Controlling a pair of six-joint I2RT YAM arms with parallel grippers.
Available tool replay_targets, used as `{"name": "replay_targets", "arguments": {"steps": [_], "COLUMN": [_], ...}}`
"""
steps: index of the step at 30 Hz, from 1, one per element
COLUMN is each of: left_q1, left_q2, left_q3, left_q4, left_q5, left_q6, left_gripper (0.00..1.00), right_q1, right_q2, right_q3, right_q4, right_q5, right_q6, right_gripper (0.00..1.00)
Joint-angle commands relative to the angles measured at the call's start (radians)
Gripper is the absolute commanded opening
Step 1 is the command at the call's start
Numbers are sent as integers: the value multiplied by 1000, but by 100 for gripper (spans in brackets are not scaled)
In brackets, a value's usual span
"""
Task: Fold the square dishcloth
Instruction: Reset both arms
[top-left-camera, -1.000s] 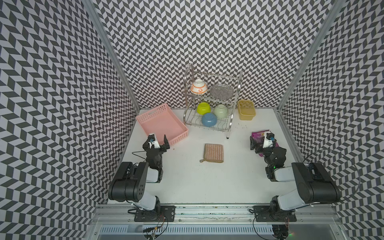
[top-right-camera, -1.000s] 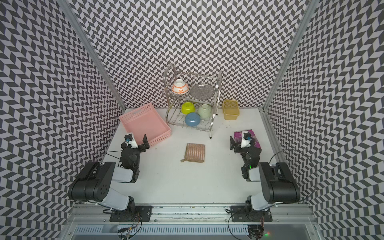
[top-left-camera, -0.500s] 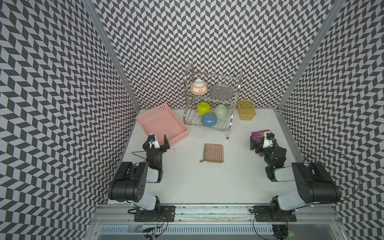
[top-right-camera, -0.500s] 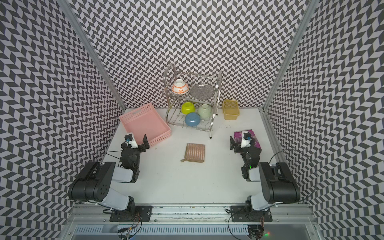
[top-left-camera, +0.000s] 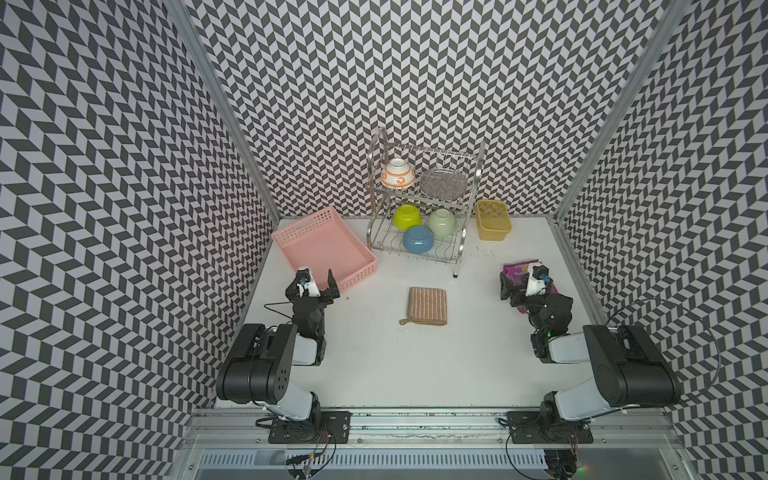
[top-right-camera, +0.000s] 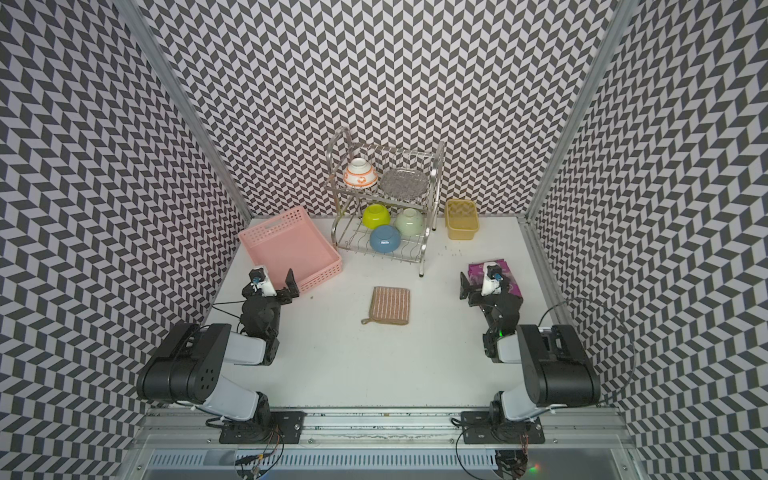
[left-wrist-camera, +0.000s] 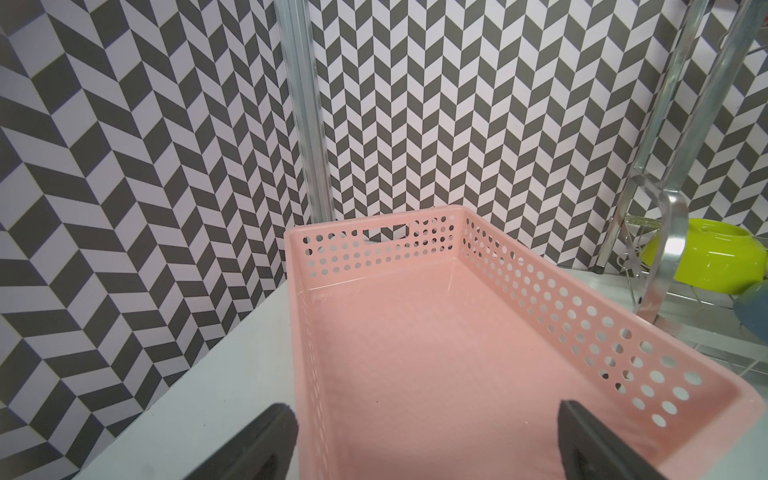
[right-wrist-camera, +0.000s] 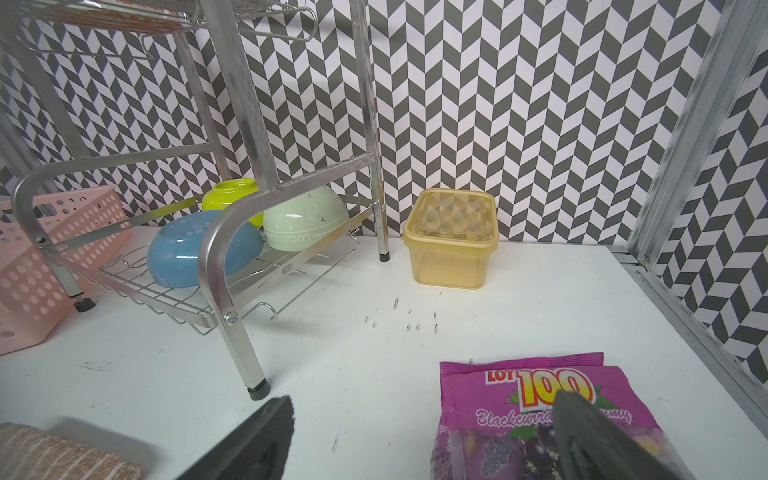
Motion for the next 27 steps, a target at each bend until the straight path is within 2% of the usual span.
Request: {"name": "replay_targets", "arguments": {"steps": [1,18,23,25,27], "left_q1": [-3,-3,-3,-3,-3], "left_q2": [1,1,0,1,1], "left_q3": [3,2,2,2,2], "left_q4": [-3,-1,-2,-1,-1], "left_q5": [8,8,8,8,8], "left_q6": [2,1,2,2,1], "left_gripper": [100,100,100,100,100], "right_q1": [-1,0,-1,-1,0], "right_q2": [8,5,-16,-17,-12], "right_q3": [10,4,-95,-104,-72], "right_q4": [30,41,171,182,126], "right_q5": [-7,-14,-123,-69,69], "right_q6": [-8,-13,-59,-27,30], "right_gripper": [100,100,100,100,100]}}
